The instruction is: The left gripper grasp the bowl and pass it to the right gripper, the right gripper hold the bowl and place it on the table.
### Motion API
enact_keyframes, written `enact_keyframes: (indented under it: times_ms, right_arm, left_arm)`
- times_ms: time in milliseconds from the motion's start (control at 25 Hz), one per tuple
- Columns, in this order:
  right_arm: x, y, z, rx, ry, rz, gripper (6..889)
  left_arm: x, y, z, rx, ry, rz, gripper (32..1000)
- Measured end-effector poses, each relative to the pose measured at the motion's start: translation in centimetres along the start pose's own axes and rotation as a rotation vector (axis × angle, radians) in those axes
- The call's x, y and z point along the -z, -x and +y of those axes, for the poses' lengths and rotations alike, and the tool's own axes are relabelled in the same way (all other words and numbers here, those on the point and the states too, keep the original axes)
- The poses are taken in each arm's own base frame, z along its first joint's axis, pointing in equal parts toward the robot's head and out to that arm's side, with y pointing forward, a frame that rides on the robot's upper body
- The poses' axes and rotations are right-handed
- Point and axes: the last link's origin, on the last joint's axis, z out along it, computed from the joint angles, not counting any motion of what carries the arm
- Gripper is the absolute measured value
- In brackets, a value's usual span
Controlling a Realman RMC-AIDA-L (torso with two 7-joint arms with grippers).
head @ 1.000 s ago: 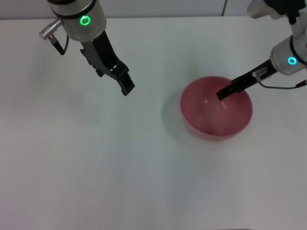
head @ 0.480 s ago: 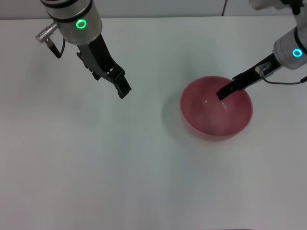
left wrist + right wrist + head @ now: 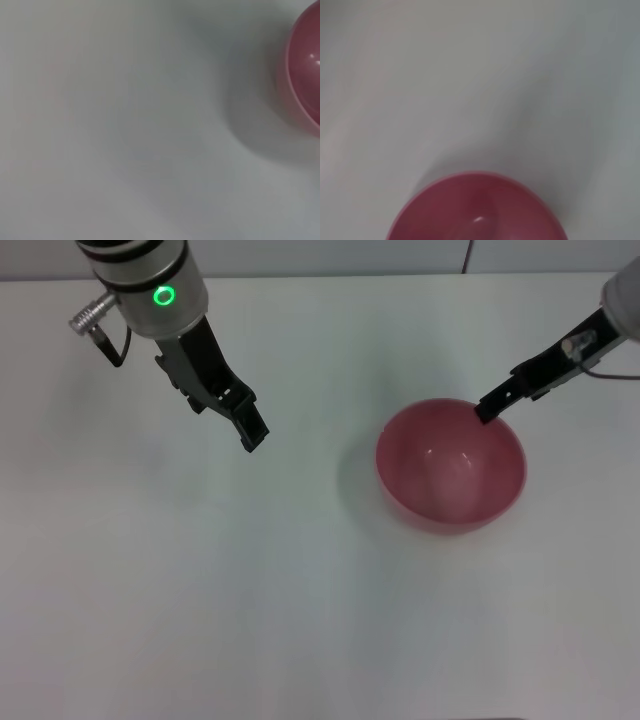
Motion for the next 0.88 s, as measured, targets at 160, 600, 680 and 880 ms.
enact_keyframes:
  times_ms: [160, 600, 680, 880]
  right_arm:
    - [2.0, 0.6, 0.7, 0.032, 0.009, 0.048, 873]
    - [4.6, 1.7, 2.3, 0.077, 0.021, 0.114, 871]
    - [4.8, 1.8, 2.4, 0.078, 0.02, 0.114, 871]
    - [5.5, 2.0, 2.5, 0.077, 0.019, 0.124, 871]
  left_arm:
    - [0.0, 0.1, -0.1, 0.002, -0.001, -0.001, 857]
    - [-0.2, 0.7, -0.3, 0.011, 0.0, -0.022, 857]
    - [-0.2, 0.7, -0.3, 0.013, 0.001, -0.024, 857]
    - [-0.4, 1.0, -0.4, 0.018, 0.002, -0.029, 857]
